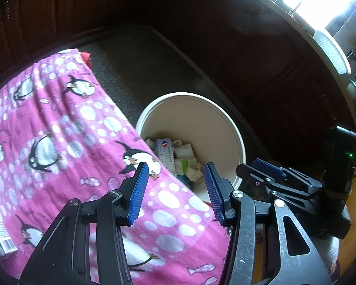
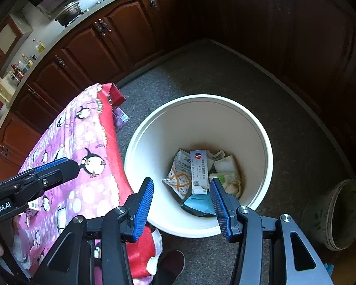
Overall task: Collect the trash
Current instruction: 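Move both open tools back over the table, then grasp the Watermelon Frost box with the left tool while the right tool grasps the milk carton, then lift and carry the medicine box and milk carton over the white bucket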
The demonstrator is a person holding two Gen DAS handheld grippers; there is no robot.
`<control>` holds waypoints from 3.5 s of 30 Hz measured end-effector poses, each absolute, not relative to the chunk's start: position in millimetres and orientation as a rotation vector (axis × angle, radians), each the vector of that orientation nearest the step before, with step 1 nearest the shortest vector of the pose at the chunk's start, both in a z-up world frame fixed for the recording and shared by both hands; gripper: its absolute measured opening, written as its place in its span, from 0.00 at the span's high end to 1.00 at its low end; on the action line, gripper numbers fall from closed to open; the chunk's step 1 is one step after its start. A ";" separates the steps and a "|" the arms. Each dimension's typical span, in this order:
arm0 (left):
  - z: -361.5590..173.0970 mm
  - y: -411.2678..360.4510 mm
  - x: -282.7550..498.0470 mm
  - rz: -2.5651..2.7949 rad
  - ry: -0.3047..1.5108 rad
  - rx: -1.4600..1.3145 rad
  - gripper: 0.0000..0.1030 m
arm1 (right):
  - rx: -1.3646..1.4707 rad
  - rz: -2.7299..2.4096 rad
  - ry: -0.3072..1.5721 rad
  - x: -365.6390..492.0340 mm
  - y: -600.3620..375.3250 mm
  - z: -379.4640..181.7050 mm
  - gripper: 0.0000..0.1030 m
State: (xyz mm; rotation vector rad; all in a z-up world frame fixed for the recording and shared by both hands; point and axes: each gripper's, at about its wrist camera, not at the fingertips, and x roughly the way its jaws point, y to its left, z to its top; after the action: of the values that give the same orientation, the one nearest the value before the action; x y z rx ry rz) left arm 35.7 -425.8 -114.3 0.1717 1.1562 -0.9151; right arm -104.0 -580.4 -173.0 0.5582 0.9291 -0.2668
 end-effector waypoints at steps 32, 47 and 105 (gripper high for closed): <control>-67.3 -285.2 22.4 -0.753 1.017 0.163 0.54 | 0.429 -0.126 0.864 -86.5 -491.1 -117.8 0.41; -53.6 -212.7 38.0 -0.615 1.003 0.120 0.54 | 0.344 0.041 0.902 -44.6 -403.1 -112.4 0.41; -139.2 42.5 167.4 -0.196 1.192 -0.064 0.49 | 0.227 0.274 1.097 107.7 -221.6 -172.5 0.52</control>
State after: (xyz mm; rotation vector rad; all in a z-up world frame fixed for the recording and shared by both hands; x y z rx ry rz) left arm 167.4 42.5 -139.2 -0.0639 1.1916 -0.1959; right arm 107.7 -221.6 -172.5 0.2271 1.0969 0.2736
